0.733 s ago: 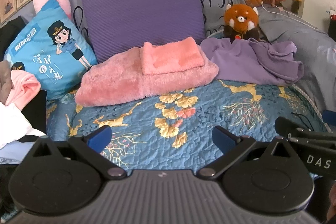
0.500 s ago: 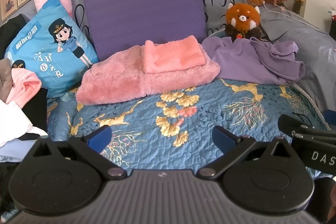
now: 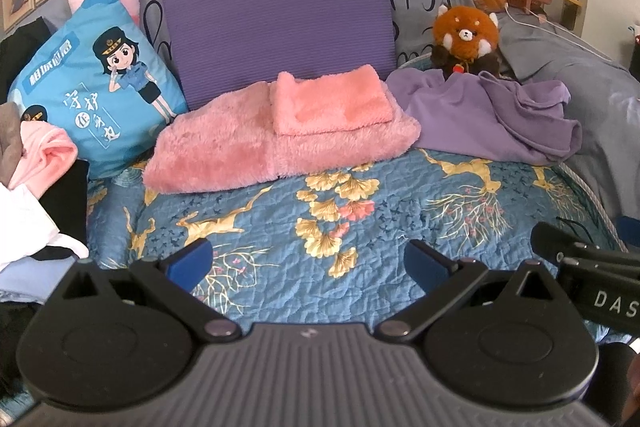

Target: Fold clothes

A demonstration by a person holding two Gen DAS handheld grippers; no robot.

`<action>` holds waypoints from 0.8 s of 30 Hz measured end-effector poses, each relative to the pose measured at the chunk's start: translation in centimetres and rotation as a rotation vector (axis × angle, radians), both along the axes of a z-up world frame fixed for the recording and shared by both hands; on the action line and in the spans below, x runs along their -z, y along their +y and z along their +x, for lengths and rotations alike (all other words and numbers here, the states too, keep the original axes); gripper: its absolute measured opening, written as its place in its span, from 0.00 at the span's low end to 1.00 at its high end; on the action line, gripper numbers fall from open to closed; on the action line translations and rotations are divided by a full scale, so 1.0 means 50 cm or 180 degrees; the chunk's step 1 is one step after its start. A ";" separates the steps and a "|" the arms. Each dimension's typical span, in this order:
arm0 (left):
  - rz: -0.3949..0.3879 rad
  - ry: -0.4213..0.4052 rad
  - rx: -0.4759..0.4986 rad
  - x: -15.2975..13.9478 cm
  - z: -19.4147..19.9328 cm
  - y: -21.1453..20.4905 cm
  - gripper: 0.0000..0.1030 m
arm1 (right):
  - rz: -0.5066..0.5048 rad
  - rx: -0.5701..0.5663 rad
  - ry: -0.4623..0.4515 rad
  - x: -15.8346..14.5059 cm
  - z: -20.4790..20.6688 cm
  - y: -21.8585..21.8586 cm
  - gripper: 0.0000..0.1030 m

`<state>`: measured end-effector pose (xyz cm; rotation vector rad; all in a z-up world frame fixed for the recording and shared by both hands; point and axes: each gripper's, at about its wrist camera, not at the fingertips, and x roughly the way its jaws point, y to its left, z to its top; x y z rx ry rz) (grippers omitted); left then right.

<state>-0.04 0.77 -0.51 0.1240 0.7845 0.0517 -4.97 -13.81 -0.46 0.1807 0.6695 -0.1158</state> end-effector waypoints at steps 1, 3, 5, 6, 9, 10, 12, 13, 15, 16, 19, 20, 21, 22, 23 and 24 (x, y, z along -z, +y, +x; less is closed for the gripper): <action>-0.0002 0.0004 -0.0003 0.000 0.000 0.000 1.00 | 0.0002 0.0001 -0.0001 0.000 0.000 0.000 1.00; -0.0004 0.0006 -0.0003 0.000 -0.003 0.001 1.00 | 0.0006 0.0001 0.0000 0.000 0.001 -0.001 1.00; -0.0007 0.0019 -0.0010 0.000 0.000 -0.001 1.00 | 0.0004 0.0002 0.0005 0.002 0.000 -0.002 1.00; -0.0009 0.0025 -0.0012 0.000 0.002 -0.002 1.00 | 0.0004 0.0007 0.0013 0.003 0.001 -0.002 1.00; -0.0009 0.0032 -0.0015 -0.001 0.002 -0.002 1.00 | 0.0019 0.0017 0.0018 0.003 0.000 -0.004 1.00; -0.0009 0.0036 -0.0016 -0.002 0.003 -0.002 1.00 | 0.0022 0.0019 0.0017 0.003 0.000 -0.005 1.00; -0.0010 0.0045 -0.0018 -0.002 0.004 -0.002 1.00 | 0.0020 0.0019 0.0019 0.004 0.001 -0.005 1.00; -0.0009 0.0048 -0.0020 -0.002 0.005 -0.002 1.00 | 0.0021 0.0018 0.0020 0.005 0.001 -0.005 1.00; -0.0010 0.0049 -0.0024 -0.003 0.006 -0.002 1.00 | 0.0020 0.0016 0.0019 0.006 0.000 -0.004 1.00; -0.0012 0.0050 -0.0028 -0.003 0.006 -0.003 1.00 | 0.0020 0.0017 0.0018 0.006 0.000 -0.005 1.00; -0.0014 0.0053 -0.0041 -0.003 0.008 -0.004 1.00 | 0.0020 0.0015 0.0023 0.005 0.000 -0.005 1.00; -0.0015 0.0055 -0.0042 -0.003 0.008 -0.003 1.00 | 0.0020 0.0015 0.0024 0.005 -0.001 -0.005 1.00; -0.0015 0.0058 -0.0043 -0.003 0.008 -0.003 1.00 | 0.0020 0.0014 0.0024 0.005 -0.001 -0.004 1.00; -0.0015 0.0061 -0.0043 -0.003 0.009 -0.003 1.00 | 0.0020 0.0014 0.0024 0.005 -0.001 -0.004 1.00; -0.0014 0.0063 -0.0044 -0.003 0.009 -0.003 1.00 | 0.0020 0.0014 0.0024 0.005 -0.001 -0.004 1.00; -0.0014 0.0066 -0.0045 -0.002 0.010 -0.003 1.00 | 0.0020 0.0014 0.0025 0.005 -0.002 -0.005 1.00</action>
